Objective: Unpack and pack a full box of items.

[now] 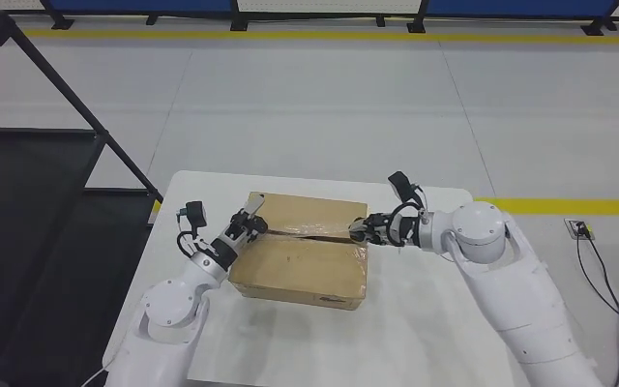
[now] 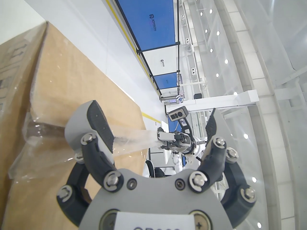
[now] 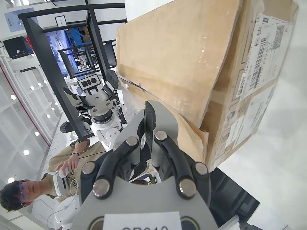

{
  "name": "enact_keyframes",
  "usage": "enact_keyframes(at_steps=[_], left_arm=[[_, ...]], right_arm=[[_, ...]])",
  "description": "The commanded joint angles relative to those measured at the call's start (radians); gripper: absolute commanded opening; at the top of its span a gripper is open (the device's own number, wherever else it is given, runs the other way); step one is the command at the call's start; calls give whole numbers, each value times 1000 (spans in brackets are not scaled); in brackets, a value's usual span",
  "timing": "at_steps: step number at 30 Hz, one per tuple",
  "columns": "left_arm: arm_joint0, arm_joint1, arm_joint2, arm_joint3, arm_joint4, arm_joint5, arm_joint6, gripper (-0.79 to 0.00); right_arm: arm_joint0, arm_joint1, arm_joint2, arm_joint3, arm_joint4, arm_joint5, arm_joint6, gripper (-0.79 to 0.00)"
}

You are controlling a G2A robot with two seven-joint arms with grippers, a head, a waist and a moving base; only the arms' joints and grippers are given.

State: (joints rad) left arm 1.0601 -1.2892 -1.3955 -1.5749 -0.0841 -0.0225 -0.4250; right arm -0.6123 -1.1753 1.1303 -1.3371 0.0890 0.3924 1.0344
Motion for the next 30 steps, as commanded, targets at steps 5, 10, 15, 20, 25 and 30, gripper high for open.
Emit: enact_keyframes(at_steps=[5,10,15,20,25,30], left_arm=[[-12,0,15,28,9,5,-4,0],[-18,0,22,46,11,5,-4,0],[-25,0,31,64,11,5,-4,0],[-27,0,36,69,10,4,-4,0],[-28,0,39,70,6,3,-4,0],[-26,0,44,71,0,0,-1,0]], right_arm=[[-1,2,-14,-2,-14,-6,-3,-773],[-2,5,-22,-3,-35,-9,-13,-606],[0,7,-33,-5,-63,16,-36,-172],[-12,14,-9,-26,-68,30,-64,0],[-64,28,79,-132,-39,38,-141,0],[-117,29,84,-257,-4,5,-187,0]])
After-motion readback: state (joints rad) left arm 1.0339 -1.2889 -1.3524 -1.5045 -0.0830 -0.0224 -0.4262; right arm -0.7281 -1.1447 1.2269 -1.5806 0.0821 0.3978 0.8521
